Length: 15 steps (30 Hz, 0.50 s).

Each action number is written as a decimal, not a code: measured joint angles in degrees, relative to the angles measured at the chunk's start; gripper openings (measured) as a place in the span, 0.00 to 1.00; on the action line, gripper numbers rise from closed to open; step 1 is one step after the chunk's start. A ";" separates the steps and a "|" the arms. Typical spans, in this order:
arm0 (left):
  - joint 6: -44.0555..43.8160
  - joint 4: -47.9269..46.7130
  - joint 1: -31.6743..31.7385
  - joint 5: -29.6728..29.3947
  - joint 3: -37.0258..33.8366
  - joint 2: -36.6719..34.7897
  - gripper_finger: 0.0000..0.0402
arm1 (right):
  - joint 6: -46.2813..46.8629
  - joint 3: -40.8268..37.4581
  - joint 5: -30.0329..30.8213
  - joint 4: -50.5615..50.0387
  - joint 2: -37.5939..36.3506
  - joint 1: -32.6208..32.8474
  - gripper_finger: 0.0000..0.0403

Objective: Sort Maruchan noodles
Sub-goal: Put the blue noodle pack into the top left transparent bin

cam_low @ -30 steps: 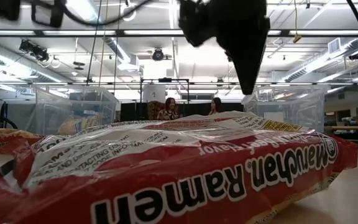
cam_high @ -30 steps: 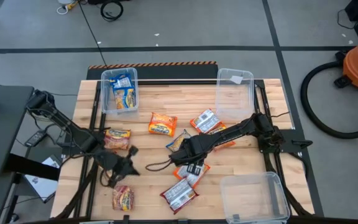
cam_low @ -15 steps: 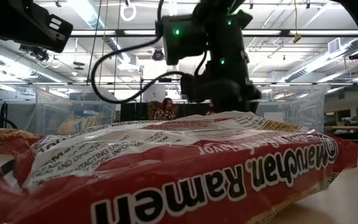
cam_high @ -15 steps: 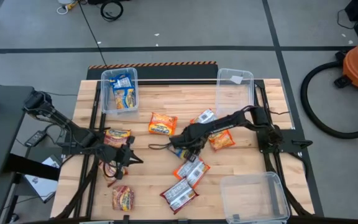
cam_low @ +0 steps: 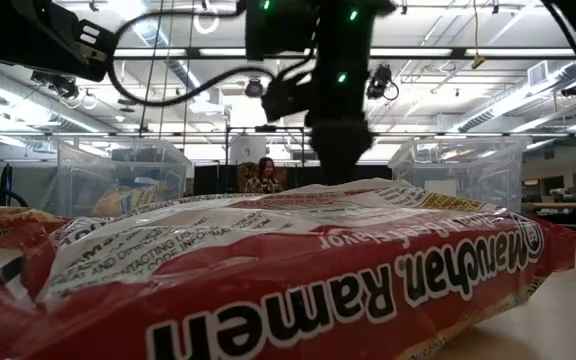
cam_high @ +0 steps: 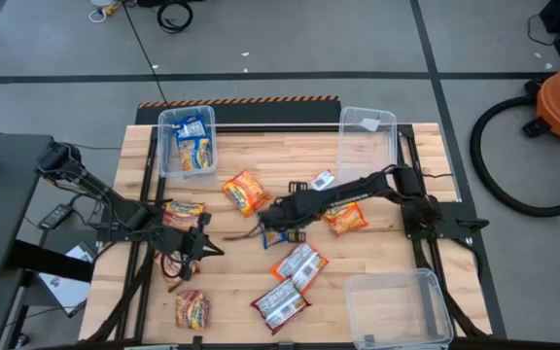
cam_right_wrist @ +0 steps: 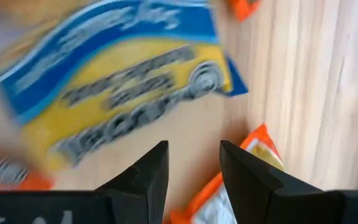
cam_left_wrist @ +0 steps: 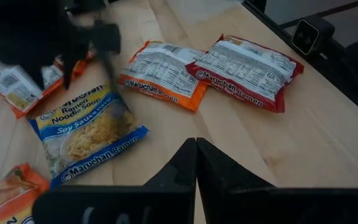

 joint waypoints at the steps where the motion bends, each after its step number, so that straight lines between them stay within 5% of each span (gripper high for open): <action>1: 0.00 0.00 0.00 0.00 0.00 0.00 0.03 | -0.90 0.03 0.03 -1.36 -0.16 1.16 0.37; 8: 0.02 0.02 0.00 0.00 0.00 0.00 0.03 | -12.90 -4.44 1.81 -3.16 -0.17 9.72 0.37; 12: 0.24 0.02 0.00 0.00 0.00 0.00 0.03 | -20.23 -8.40 9.32 5.46 -0.18 12.74 0.37; 15: 0.48 0.07 0.00 -0.02 0.00 0.00 0.03 | -22.41 -9.50 7.96 9.93 -0.18 12.84 0.37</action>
